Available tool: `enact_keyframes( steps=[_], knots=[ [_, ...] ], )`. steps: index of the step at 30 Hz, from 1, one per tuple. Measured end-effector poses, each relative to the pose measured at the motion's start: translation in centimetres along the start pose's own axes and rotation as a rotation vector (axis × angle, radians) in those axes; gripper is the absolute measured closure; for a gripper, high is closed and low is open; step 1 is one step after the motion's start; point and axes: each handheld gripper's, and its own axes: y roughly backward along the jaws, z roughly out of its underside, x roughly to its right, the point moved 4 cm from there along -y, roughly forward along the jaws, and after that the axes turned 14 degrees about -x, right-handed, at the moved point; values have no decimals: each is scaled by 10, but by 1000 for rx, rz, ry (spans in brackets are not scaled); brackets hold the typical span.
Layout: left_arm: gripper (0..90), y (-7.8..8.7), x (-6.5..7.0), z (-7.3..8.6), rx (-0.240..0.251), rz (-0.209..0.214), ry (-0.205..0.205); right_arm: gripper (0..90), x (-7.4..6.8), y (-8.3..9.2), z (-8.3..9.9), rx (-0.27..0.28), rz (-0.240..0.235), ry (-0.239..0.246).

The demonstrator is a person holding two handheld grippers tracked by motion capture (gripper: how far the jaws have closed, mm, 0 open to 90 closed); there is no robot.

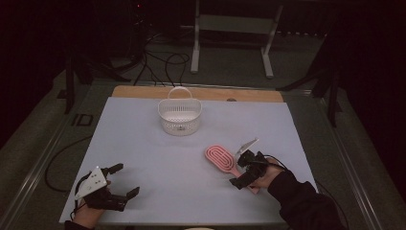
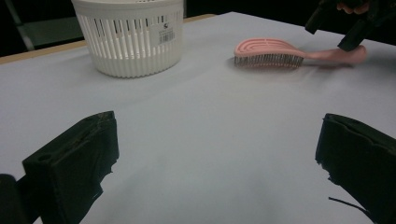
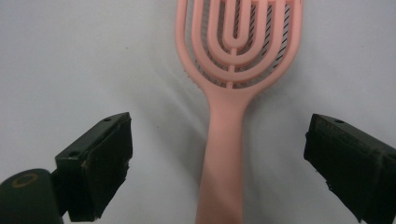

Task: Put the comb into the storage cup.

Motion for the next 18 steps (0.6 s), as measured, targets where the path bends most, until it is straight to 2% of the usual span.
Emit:
enact_keyframes(
  steps=[6,18],
  knots=[
    [1,0,0,0,1,1,0,97,3,-5,-2,-5,3,-48],
    [1,0,0,0,4,2,1,276,5,-12,-4,-44,-13,-51]
  ],
)
